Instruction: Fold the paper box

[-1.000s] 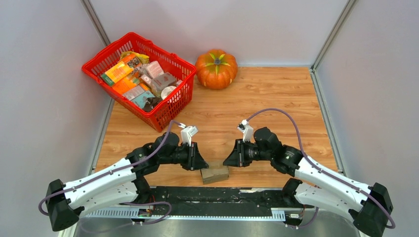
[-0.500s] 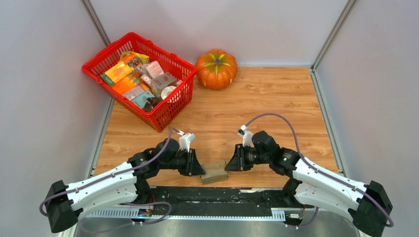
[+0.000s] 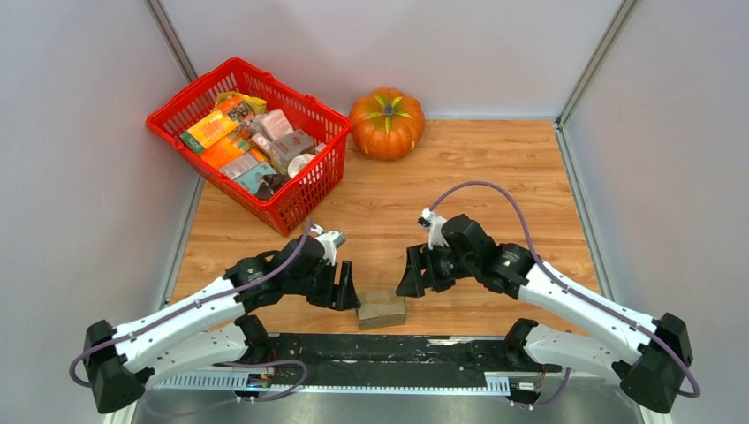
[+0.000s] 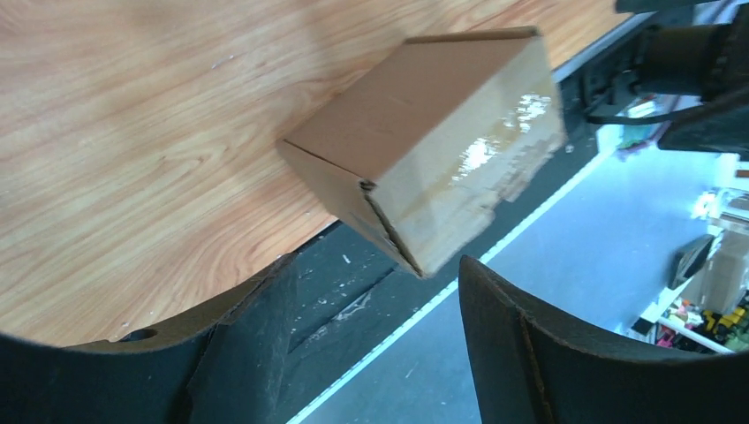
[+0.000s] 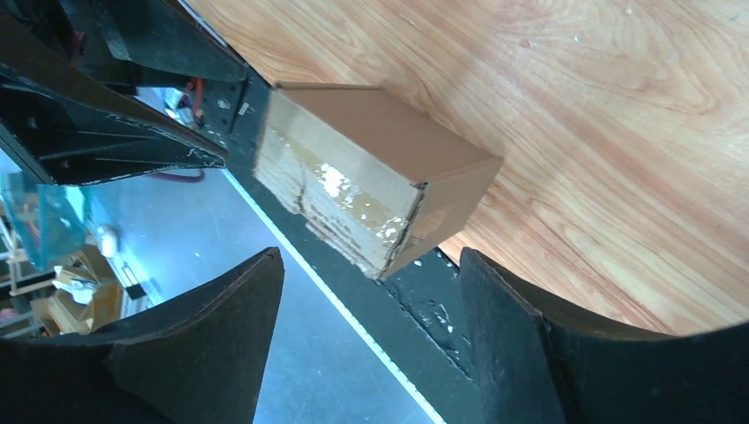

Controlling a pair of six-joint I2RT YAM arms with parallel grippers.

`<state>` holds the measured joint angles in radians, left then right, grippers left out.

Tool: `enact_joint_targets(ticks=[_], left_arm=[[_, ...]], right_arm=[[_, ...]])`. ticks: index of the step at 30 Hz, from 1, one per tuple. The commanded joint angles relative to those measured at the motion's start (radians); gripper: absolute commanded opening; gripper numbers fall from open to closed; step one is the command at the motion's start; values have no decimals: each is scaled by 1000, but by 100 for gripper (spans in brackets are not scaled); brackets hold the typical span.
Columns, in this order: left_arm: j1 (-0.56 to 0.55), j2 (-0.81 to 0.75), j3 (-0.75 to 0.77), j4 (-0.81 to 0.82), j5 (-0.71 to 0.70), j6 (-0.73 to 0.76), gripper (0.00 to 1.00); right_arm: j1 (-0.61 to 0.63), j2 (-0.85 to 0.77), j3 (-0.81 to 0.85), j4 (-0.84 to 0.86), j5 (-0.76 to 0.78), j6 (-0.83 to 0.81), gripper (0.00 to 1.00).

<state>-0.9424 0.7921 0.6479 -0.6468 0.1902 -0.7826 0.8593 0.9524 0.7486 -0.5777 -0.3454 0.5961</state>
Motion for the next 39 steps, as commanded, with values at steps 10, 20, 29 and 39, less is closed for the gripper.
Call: enact_joint_targets(ticks=[10,20,29,39], left_arm=[[4,220,-31,286,115,-29,59],[5,372,114,262,158,55,47],[63,464,281,217,118,149,38],[106,634,756,-17,15,335,45]], right_arm=[[1,200,18,117,-159,-27,57],[0,241,34,154,-158,1,35],[-11,258,182,36,26,-103,30],[-46,382,548,-140,227,-279,34]])
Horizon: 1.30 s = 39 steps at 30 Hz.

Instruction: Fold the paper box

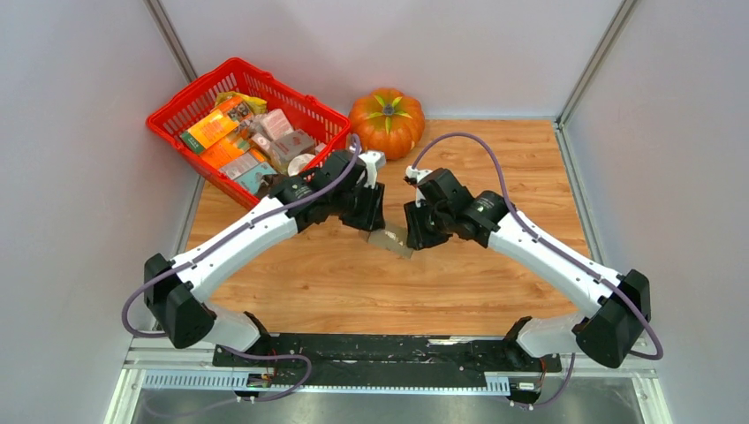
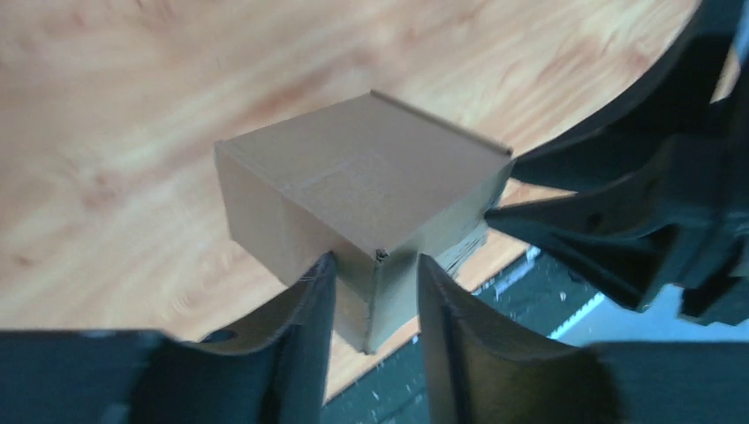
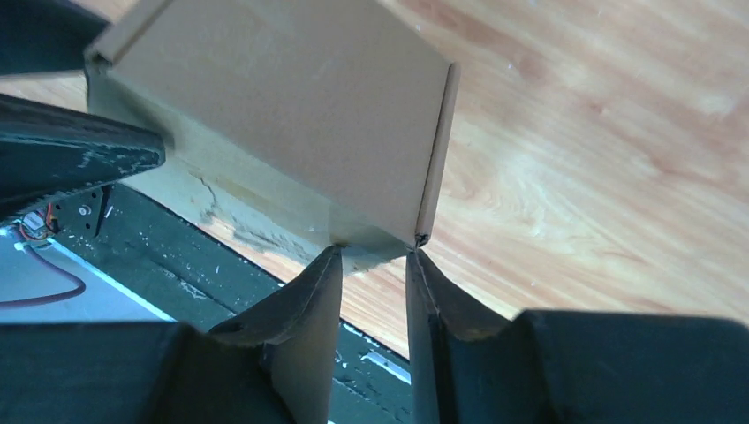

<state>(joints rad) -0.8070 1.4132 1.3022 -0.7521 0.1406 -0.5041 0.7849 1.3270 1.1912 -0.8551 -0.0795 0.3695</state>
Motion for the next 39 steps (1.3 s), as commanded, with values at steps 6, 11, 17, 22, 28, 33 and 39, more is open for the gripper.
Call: enact_joint_targets(ticks=[6,11,17,22,28,33,39], left_arm=[[-27,-144,-288,149,-18,-2,73],[-27,-460,-565,117,-73,-103,77],[-26,-741,-621,57,-107,-159,77],[-26,-729,-538,10,-194,-151,70],[-26,-850,-485,-71,-318,-116,70],[-26,-1025,-488,-222,-427,-143,69],[-26,-1171,-504,-291,-449,-204,65]], right_arm=[[27,-206,-292,289,-58,26,68],[27,-431,-570,366,-118,117,78],[28,-511,-633,418,-120,160,78],[164,-333,-454,410,34,91,75],[384,36,-162,312,293,-134,79],[468,274,-16,275,438,-234,77],[514,434,110,211,565,-250,68]])
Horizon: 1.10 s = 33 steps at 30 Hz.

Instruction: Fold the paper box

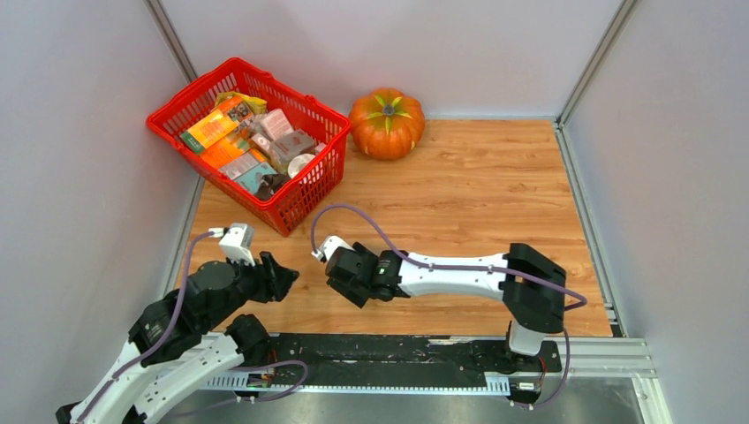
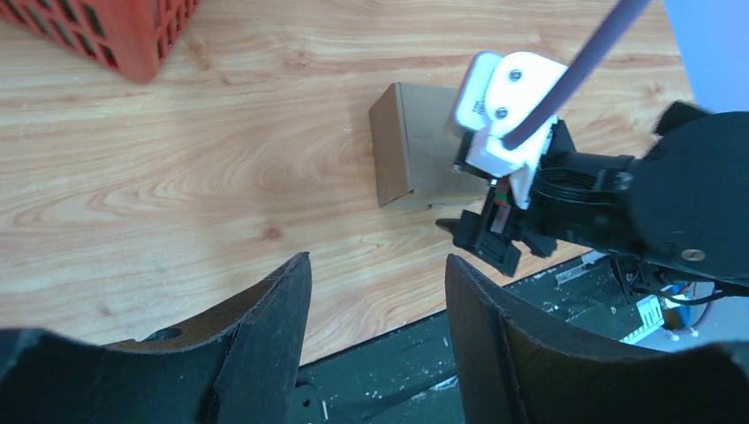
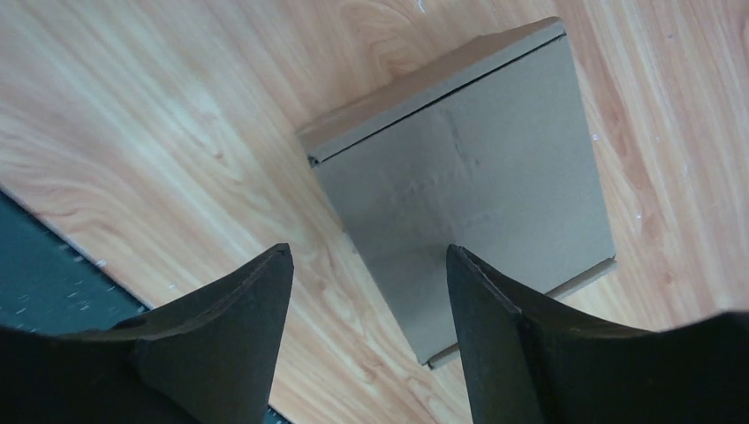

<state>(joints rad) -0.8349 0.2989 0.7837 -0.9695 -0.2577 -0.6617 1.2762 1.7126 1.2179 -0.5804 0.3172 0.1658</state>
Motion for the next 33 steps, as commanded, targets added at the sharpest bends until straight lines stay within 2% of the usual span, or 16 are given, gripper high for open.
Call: enact_joint_targets(ticks=[1,9,16,22,33], left_arm=[[2,-66,14,-81,-51,-49,65],[2,-49,15,-67,-28,-49,56],[2,-41,25,-60,-15,-44,54],[2,-50,17,-51,1,-52,52],[2,-50,12,-31,28,-49,52]], right_arm=[[25,71,91,-73,183,-40,68],[23,174,166,-134,342,3,62],[-14,194,184,-154,370,49,61],[-127,190,183,-170,359,127,61],[-437,196,196,-200,375,213,61]])
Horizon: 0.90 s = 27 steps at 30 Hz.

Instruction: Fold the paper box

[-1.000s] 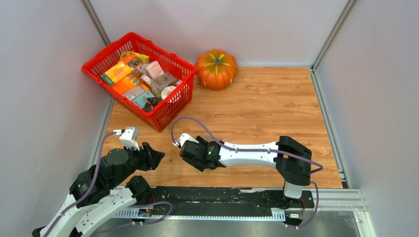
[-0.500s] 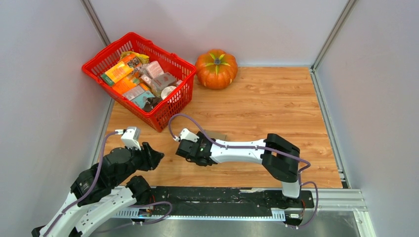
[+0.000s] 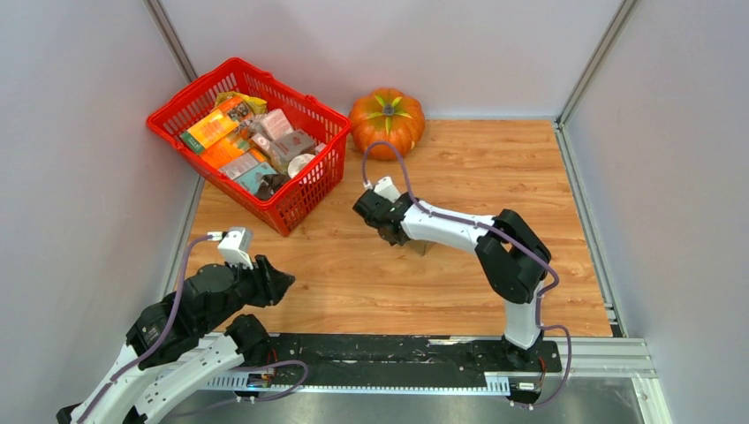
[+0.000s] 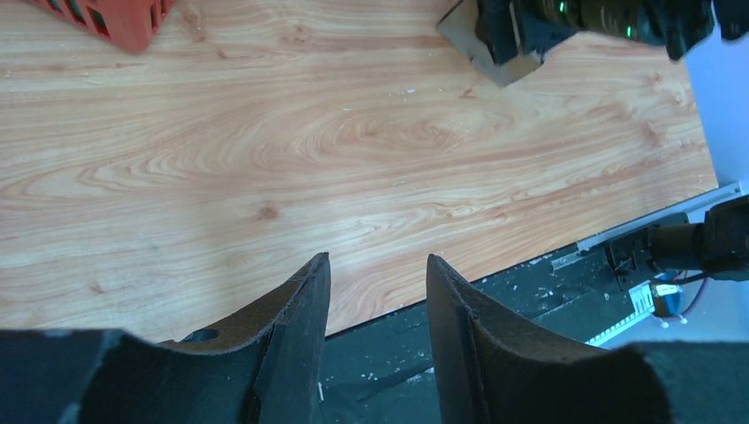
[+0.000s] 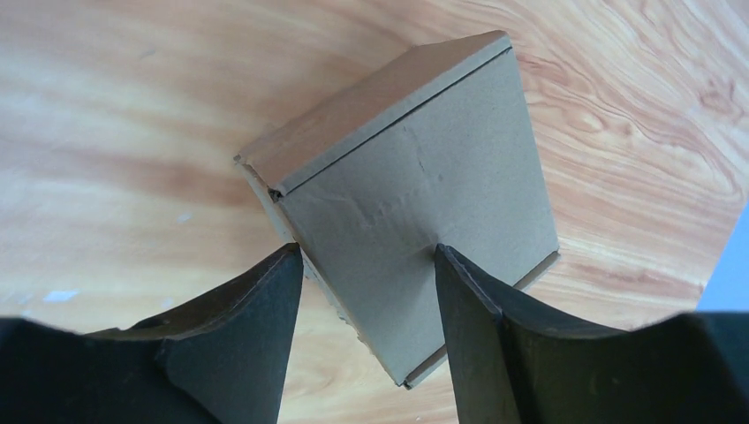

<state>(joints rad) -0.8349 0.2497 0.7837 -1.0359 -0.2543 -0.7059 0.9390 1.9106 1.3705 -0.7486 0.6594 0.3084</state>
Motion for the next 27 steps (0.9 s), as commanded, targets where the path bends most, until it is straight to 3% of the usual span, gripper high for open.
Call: enact_joint_targets(ticks=[1,14,20,27], left_arm=[[2,0,15,43,26,-1,52],[2,114,141,31,70,123,52],[2,148,166,43,84,157,52],[2,164,167,69,104,175,52]], right_arm=[[-121,4,64,-52,34,74,61],[-425,34,99,-23,-12,8,62],[-473,44,65,5,-89,-141,68],[-474,-51,-109,120,-116,-279,66]])
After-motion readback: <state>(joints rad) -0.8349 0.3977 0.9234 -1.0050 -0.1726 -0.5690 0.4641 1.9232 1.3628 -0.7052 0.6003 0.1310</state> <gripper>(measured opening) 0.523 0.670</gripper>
